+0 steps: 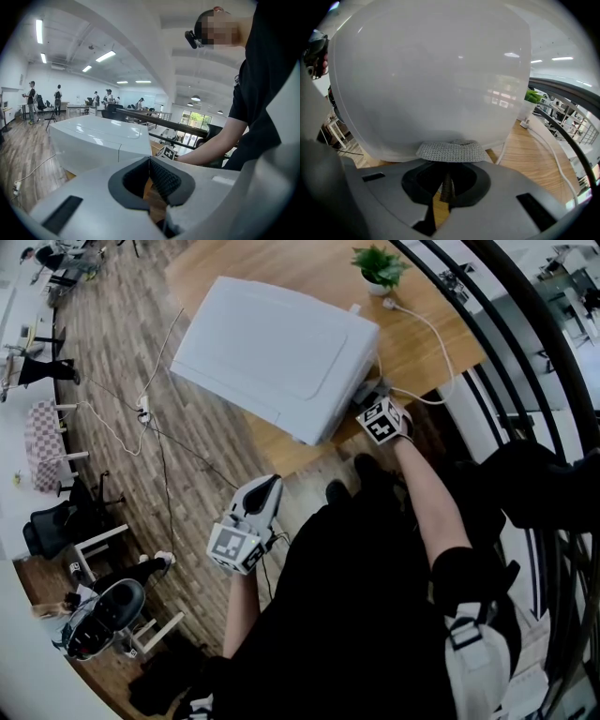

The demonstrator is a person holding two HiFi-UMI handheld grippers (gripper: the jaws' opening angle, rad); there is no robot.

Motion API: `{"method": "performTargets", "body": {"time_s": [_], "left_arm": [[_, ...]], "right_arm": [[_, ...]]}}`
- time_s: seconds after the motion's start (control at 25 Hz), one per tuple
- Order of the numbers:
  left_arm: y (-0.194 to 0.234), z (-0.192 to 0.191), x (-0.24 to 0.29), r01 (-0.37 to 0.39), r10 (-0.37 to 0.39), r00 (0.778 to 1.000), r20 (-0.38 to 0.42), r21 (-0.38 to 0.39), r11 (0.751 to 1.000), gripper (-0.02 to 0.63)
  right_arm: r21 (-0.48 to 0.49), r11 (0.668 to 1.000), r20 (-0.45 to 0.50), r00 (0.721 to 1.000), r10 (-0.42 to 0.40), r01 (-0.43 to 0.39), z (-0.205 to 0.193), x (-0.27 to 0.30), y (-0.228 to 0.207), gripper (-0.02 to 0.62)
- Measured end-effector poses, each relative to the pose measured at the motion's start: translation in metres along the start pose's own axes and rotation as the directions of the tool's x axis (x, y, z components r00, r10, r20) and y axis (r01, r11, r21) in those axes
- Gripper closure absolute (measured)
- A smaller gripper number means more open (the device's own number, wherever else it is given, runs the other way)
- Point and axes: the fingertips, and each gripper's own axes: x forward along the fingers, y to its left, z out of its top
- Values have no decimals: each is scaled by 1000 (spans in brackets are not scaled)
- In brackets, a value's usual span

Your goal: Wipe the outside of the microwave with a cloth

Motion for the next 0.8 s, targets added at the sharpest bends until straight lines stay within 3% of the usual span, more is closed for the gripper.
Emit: {"method": "performTargets", "body": {"time_s": [0.8], "left_arm": [[12,3,-29,33,-34,998,48,14,999,603]], "right_arm": [[18,1000,-25,1000,13,-13,-11,-7,62,578]]}}
